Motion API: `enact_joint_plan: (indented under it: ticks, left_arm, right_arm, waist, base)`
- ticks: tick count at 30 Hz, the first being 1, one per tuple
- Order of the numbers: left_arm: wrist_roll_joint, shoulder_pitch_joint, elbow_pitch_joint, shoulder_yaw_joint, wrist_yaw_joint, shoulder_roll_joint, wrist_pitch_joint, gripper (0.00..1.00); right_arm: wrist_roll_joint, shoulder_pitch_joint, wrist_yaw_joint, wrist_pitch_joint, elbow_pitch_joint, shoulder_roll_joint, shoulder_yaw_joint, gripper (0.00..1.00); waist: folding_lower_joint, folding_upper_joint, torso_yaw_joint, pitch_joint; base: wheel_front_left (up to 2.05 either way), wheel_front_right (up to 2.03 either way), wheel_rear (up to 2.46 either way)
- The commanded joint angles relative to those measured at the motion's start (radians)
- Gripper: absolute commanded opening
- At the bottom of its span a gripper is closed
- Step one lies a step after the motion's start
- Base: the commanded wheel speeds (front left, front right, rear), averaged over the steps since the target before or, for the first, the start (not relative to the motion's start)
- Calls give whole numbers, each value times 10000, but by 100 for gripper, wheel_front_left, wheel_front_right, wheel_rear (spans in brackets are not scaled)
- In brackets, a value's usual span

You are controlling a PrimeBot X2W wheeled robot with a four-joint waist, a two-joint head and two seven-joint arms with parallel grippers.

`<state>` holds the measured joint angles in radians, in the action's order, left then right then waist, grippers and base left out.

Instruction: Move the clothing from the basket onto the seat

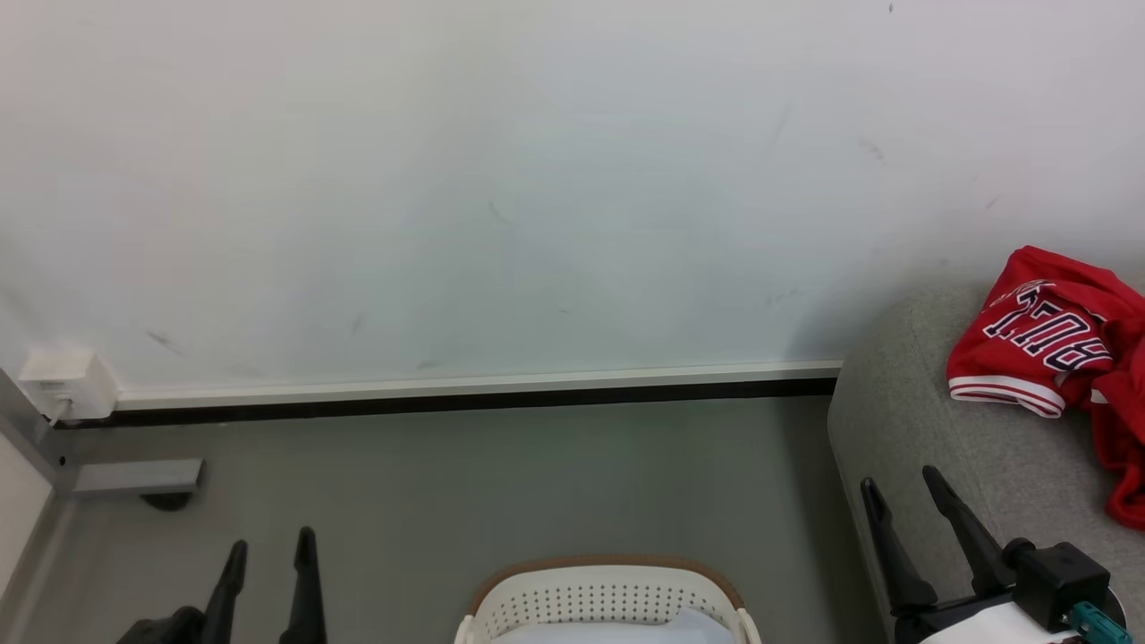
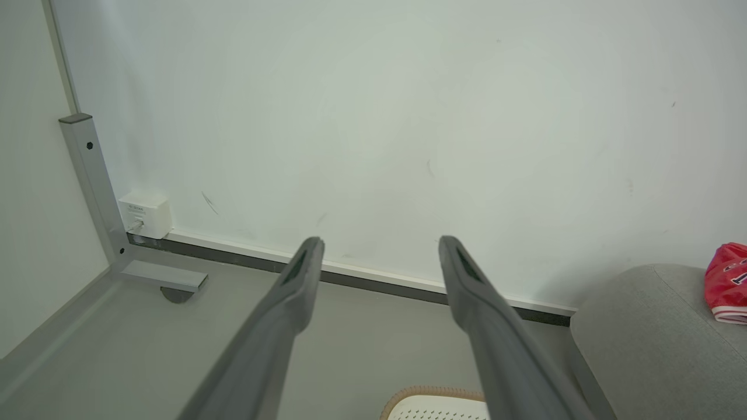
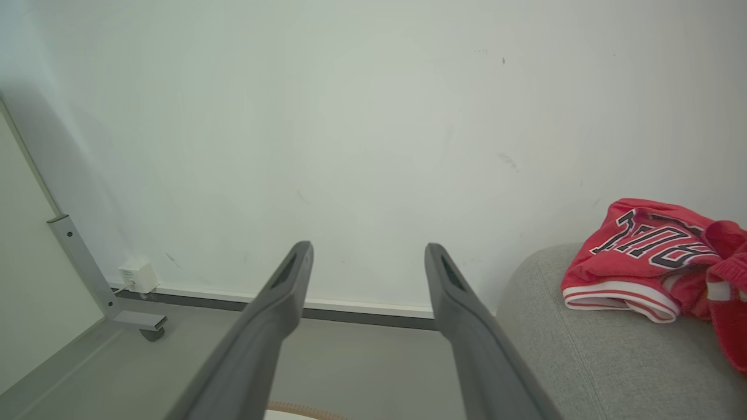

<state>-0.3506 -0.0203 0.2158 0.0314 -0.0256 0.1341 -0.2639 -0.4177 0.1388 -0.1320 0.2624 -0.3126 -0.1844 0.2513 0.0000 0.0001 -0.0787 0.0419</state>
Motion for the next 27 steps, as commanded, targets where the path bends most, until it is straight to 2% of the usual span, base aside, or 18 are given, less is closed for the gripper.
enact_joint_plan:
  ticks: [1, 3, 4, 8, 27]
  left_arm:
    - [171, 31, 71, -144, 94, -85, -7, 100]
    - [241, 27, 138, -214, 213, -163, -7, 100]
    - [164, 5, 135, -208, 221, -187, 6, 0]
    - [35, -48, 372, -202, 237, -294, 77, 0]
    - [-3095, 301, 329, -514, 566, -421, 993, 0]
  right_arm:
    - [50, 62, 27, 30, -15, 26, 22, 100]
    - [29, 61, 27, 30, -21, 38, 41, 100]
    - [1, -8, 0, -6, -10, 29, 37, 0]
    - [-123, -187, 0, -61, -161, 77, 38, 0]
    - [-3081, -196, 4, -951, 64, 360, -850, 0]
  waist:
    - [0, -1, -30, 13]
    - [0, -1, -47, 22]
    - [0, -1, -44, 22]
    - [0, -1, -38, 20]
    - [0, -1, 89, -52]
  base:
    - [0, 0, 0]
    - [0, 0, 0]
    - [0, 0, 0]
    - [0, 0, 0]
    - [0, 0, 0]
